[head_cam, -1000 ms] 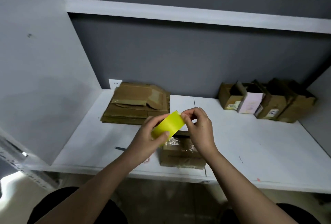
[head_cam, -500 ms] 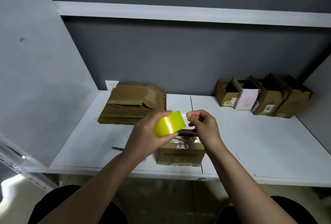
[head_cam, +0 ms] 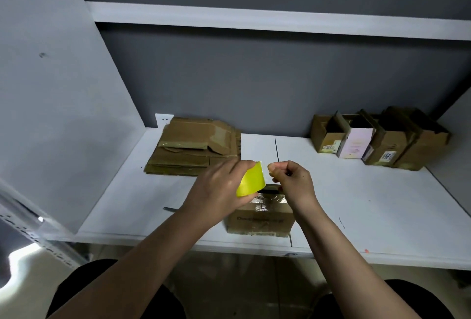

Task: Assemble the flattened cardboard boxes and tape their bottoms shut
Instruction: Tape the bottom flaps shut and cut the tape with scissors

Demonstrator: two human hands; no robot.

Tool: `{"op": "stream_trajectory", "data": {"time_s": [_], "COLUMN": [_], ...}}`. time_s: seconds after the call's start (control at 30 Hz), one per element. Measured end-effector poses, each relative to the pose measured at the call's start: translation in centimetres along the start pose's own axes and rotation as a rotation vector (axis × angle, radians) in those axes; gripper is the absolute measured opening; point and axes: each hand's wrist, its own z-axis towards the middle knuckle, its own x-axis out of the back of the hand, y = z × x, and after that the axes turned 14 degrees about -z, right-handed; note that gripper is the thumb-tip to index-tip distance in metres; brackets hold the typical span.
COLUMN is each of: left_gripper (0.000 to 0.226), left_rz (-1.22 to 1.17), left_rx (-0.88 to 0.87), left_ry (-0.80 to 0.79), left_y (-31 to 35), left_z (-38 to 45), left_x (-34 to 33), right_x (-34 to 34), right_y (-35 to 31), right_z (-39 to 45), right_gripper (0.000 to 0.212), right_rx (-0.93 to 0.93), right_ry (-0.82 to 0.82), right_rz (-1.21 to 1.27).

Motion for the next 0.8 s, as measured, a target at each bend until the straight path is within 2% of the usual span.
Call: {"op": "stream_trajectory", "data": {"time_s": [0.17, 0.27, 0.33, 0.43, 0.5, 0.63, 0.7, 0.8], "left_gripper": [0.06, 0.064, 0.065, 0.055, 0.056, 0.06, 0.058, 0.064], "left_rz": [0.04, 0.143, 0.167, 0.182, 0.203, 0.034, -0.077, -0.291], "left_rx": [0.051, -0.088, -0.108, 0.109, 0.221, 0.445, 0.471, 0.46], "left_ry": [-0.047, -0.115, -0.113, -0.113, -0.141, -0.246, -0.251, -0.219], "left_y": [1.5, 1.4, 0.8, -0.2, -1.6, -2.8, -3.2, -3.7], "left_z": [0.8, 0.7, 0.5, 0.7, 0.6, 0.9, 0.9, 0.3], "left_x": [0.6, 0.6, 0.4, 0.8, 0.6, 0.6, 0.9, 1.1], "right_x": [-0.9, -0.7, -0.5, 0.3, 0.6, 0.5, 0.8, 1.9], "right_y": [0.5, 0.3, -0.1, -0.6, -1.2, -2.0, -1.8, -1.4], "right_z": [-0.2, -0.2, -0.1, 0.1, -0.1, -0.7, -0.6, -0.1], "right_gripper": [0.022, 0.019, 0.015, 0.016, 0.017, 0.012, 0.008, 0.01], "right_rx": [0.053, 0.016, 0.03, 0.043, 0.074, 0.138, 0.081, -0.072], "right_ry": [0.063, 0.034, 0.035, 0.099, 0.093, 0.092, 0.079, -0.032], "right_rz": [-0.1, -0.04, -0.057, -0.051, -0.063, -0.094, -0.047, 0.049]}}
